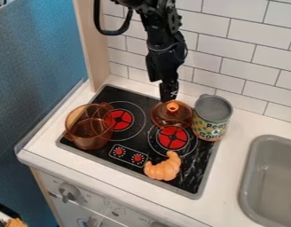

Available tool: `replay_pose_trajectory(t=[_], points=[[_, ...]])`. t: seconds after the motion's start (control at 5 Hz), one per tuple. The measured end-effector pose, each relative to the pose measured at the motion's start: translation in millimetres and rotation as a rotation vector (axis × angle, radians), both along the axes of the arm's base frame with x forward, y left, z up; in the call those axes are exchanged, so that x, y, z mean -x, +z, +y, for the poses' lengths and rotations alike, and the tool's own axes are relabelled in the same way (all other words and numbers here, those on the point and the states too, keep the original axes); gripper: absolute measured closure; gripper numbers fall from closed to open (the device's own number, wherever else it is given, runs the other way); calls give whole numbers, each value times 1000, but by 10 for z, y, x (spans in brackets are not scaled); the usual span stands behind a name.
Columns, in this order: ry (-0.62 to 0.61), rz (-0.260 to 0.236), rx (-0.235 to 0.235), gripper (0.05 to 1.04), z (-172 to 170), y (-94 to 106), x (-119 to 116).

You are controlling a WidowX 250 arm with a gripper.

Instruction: Put the orange pot on top of the left burner

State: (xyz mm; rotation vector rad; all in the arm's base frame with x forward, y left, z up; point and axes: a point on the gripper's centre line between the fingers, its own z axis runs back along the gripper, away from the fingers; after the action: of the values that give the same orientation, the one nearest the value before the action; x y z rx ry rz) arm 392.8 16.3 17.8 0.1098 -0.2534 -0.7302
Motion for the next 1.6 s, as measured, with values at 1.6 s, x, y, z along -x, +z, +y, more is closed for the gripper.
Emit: replay_pose_trajectory(t=[1.6], points=[[409, 116, -1, 83, 767, -147, 952]])
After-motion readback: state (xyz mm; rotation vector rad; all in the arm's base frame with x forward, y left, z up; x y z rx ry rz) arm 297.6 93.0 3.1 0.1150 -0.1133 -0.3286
